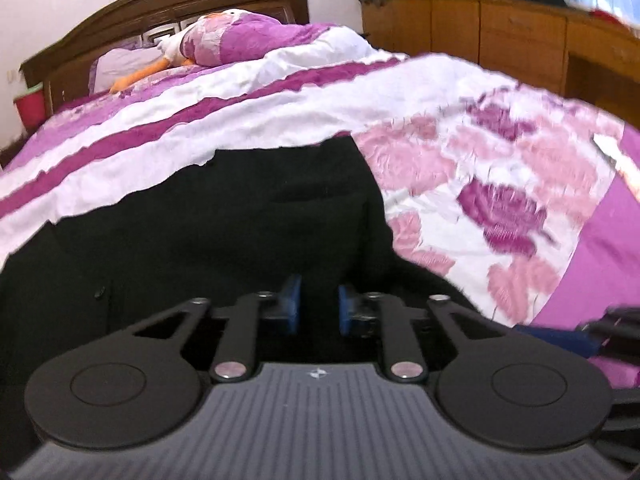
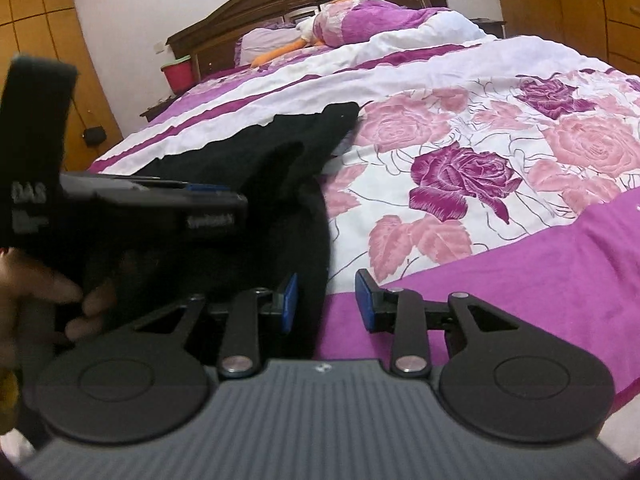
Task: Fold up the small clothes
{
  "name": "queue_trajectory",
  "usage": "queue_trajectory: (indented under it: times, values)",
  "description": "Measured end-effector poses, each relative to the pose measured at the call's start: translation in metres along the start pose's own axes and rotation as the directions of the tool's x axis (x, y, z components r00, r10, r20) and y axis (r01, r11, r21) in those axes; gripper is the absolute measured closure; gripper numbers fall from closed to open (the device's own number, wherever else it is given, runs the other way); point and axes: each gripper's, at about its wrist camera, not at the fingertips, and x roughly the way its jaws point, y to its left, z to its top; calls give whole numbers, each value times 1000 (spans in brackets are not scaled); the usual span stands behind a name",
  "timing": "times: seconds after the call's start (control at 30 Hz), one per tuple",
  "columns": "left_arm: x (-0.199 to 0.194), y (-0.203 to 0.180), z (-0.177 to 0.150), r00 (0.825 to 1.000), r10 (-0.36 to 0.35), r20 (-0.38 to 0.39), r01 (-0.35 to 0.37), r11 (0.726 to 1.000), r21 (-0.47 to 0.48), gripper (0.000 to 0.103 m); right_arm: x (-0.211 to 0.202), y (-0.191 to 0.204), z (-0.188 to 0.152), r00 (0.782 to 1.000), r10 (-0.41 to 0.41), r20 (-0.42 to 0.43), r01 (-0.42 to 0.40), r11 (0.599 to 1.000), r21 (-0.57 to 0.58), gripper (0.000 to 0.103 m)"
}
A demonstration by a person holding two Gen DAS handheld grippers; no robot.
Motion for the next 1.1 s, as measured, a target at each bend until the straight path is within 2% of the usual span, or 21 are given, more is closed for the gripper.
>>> queue_trajectory:
  times: [0.3,0.37,0.43,0.57,0.7,0.77,0.9,1.0,1.1]
  values:
    - [21,-1,3,999,49,-7,-49,999,17,83,6,-2,-4,1000,11,10,-11,1000,11,67]
    - [18,5,5,999,38,5,-38,999,-21,90,7,-2,-6,1000,9,10,-9,1000,9,67]
    - [6,14,7,998,47,41,-45,998,-44,92,7,-2,-6,1000,7,12,-7,1000,6,67]
    - [-26,48,14,982,134,131,-120,987,-110,92,7,-1,-6,1000,4,11,-4,1000,5,67]
    - [-51,99,13,955,248,163,-212,955,-209,92,7,0,-6,1000,-2,11,2,1000,4,67]
    - [-55,127,7,941,306,143,-266,933,-243,92,8,1,-6,1000,-6,10,6,1000,2,67]
    - [-53,177,-19,948,314,50,-278,896,-346,91,9,4,-5,1000,-20,6,20,1000,-6,67]
    - [-48,199,-42,949,316,-9,-296,877,-379,91,9,6,-4,999,-33,-2,33,999,-18,67]
    - [-51,216,-63,954,298,-26,-280,858,-430,90,10,8,0,999,-44,-19,43,999,-25,67]
